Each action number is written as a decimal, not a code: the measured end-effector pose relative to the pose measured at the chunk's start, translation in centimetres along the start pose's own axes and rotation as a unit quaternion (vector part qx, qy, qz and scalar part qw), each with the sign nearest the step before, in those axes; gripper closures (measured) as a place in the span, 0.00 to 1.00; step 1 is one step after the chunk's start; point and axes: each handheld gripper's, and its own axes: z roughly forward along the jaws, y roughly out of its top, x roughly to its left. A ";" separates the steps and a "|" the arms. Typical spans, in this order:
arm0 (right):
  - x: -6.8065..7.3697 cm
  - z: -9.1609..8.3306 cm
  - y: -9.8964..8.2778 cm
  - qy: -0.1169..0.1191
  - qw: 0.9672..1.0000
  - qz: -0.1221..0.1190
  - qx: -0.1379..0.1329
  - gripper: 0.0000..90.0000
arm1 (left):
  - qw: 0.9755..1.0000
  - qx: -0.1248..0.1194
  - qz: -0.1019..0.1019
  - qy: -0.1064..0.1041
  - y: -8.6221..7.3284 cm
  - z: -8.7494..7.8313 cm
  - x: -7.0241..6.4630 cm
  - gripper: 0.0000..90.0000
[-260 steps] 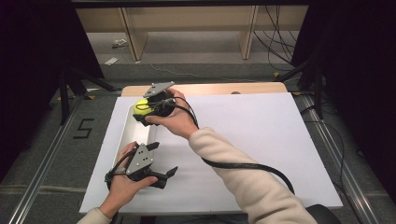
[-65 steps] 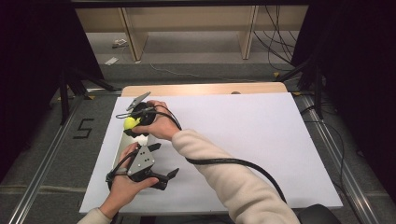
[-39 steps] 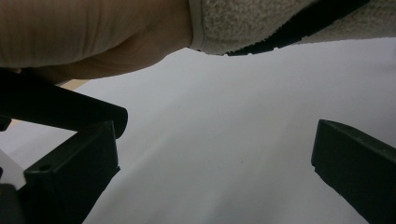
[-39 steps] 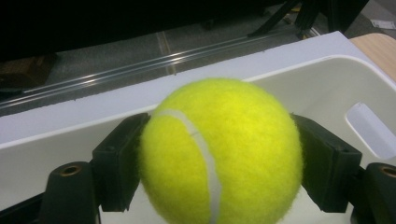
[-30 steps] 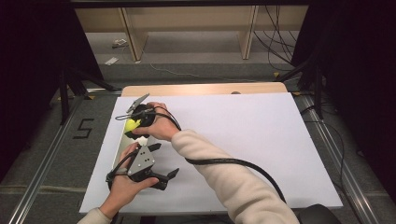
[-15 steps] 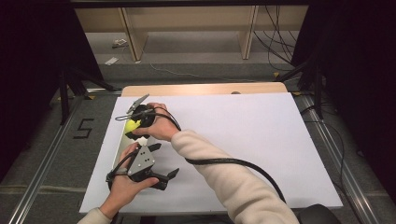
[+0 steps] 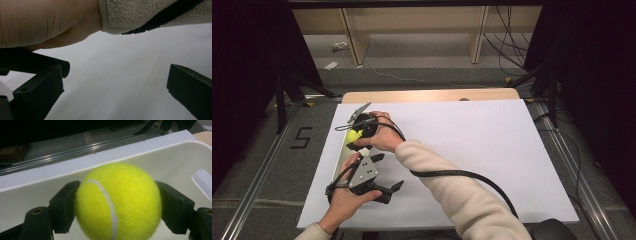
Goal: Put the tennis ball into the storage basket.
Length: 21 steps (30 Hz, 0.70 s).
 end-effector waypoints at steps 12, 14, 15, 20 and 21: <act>0.0 -0.3 0.3 -0.004 1.000 0.000 -0.016 0.24 | 1.000 0.000 0.000 0.000 0.0 0.0 0.0 0.00; -0.1 -0.6 0.5 -0.008 1.000 -0.002 -0.023 0.23 | 1.000 0.000 0.000 0.000 0.0 0.0 0.0 0.00; 0.0 -0.7 0.6 -0.009 1.000 0.000 -0.027 0.23 | 1.000 0.001 0.000 0.000 0.0 0.0 0.0 0.00; -0.2 -1.4 0.7 -0.014 0.999 -0.002 -0.033 0.22 | 1.000 0.001 0.001 0.000 0.0 0.0 0.0 0.00; -0.3 -1.6 0.6 -0.014 0.999 -0.004 -0.031 0.22 | 1.000 0.001 0.001 0.000 0.0 0.0 0.0 0.00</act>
